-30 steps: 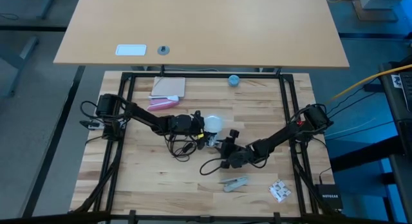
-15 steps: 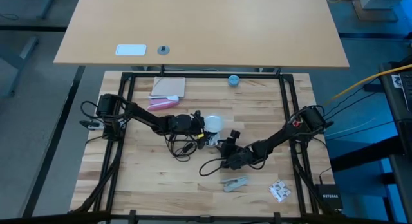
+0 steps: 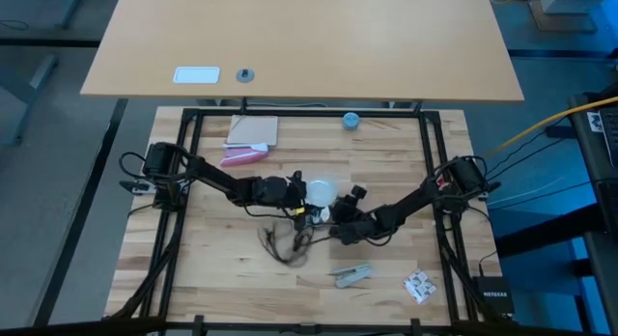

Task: Screw lightbulb
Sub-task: Insert the lightbulb into the lamp

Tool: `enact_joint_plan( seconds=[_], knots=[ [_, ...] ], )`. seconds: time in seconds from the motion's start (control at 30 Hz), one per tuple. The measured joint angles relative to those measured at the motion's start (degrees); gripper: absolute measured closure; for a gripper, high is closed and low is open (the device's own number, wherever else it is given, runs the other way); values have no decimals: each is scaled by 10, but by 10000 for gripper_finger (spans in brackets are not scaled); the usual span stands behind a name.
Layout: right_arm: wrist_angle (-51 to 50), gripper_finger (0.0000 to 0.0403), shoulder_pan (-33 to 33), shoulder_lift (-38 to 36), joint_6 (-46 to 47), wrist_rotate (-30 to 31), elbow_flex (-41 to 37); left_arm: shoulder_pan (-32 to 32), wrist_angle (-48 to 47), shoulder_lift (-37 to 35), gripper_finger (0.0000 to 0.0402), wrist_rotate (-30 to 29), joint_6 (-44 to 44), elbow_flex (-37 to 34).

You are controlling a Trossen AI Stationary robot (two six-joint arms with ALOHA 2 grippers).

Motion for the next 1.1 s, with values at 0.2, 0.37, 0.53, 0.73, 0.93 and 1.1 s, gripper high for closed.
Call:
enact_joint_plan(
  seconds=[0.2,0.37,0.53,0.73,0.93,1.1],
  knots=[
    [1,249,-21,0,-7,5,0,0,-1,0,251,-2,1,0],
    [-3,249,-19,-6,-44,3,0,1,-1,0,251,-5,4,0],
    [-3,249,-6,-51,-91,-32,0,2,-1,0,251,-6,4,0],
    [-2,249,26,-107,-110,-57,0,10,-1,0,251,-10,4,0],
    [7,249,56,-111,-33,-71,0,27,0,0,251,-11,-7,0],
    [59,249,60,-79,11,-95,0,38,5,0,251,-13,-10,0]
  ],
)
